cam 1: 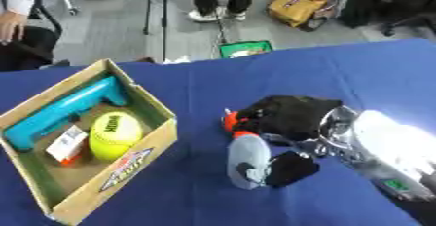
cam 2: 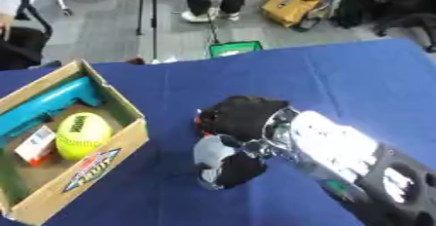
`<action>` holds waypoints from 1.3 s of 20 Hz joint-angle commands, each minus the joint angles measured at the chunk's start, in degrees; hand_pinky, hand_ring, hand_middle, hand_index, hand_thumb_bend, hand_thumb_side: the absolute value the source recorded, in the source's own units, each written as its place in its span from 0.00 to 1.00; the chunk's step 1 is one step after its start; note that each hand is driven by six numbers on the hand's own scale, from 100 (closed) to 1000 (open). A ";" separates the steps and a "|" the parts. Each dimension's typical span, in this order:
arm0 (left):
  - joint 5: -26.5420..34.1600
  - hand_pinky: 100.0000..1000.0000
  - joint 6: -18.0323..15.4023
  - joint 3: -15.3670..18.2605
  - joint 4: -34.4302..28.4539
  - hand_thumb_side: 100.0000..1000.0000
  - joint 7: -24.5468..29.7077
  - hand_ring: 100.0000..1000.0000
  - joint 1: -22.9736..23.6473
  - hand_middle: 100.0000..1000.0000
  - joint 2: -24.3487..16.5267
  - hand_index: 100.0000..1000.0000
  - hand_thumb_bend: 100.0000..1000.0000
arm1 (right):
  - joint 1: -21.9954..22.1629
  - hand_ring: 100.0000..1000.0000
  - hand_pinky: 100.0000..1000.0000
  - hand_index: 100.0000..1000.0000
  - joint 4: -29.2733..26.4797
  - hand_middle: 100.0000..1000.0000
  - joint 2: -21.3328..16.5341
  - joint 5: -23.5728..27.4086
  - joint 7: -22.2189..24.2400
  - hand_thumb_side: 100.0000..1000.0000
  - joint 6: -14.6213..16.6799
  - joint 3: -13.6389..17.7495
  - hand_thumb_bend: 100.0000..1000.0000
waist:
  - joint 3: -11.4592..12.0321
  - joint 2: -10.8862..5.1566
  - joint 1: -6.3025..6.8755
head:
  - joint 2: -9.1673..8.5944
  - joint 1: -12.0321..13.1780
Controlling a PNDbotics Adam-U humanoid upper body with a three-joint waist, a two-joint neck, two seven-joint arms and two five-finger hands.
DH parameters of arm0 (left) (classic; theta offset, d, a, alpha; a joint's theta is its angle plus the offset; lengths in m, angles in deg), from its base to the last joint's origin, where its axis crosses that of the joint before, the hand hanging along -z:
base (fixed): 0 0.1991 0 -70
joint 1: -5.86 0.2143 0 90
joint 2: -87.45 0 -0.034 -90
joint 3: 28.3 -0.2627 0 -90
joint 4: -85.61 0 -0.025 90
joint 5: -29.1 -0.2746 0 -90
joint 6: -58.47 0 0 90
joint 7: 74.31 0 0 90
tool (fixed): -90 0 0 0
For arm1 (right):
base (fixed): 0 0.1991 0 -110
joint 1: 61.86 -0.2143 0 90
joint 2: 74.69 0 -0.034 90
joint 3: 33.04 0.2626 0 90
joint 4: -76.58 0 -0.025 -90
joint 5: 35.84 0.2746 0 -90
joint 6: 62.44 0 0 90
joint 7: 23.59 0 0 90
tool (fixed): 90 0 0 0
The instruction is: Pick up objects on the table and place them in the box.
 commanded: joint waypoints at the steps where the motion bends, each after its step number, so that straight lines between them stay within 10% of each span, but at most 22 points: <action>1: 0.20 1.00 -0.12 0.01 -0.85 0.88 0.21 0.91 -0.58 0.98 -1.26 0.84 0.00 | -0.82 1.00 1.00 1.00 -0.82 0.97 -1.38 -1.61 -0.08 0.88 -0.16 0.17 0.28 | 0.21 -0.85 0.02 | -0.35 -0.21; 26: 0.45 1.00 -0.51 -0.21 -0.85 0.88 0.54 0.91 -0.93 0.98 -1.16 0.84 0.00 | -1.71 1.00 1.00 1.00 3.69 0.97 -1.95 -4.60 -0.08 0.98 2.23 -2.38 0.27 | 0.60 0.11 0.22 | -0.80 -0.65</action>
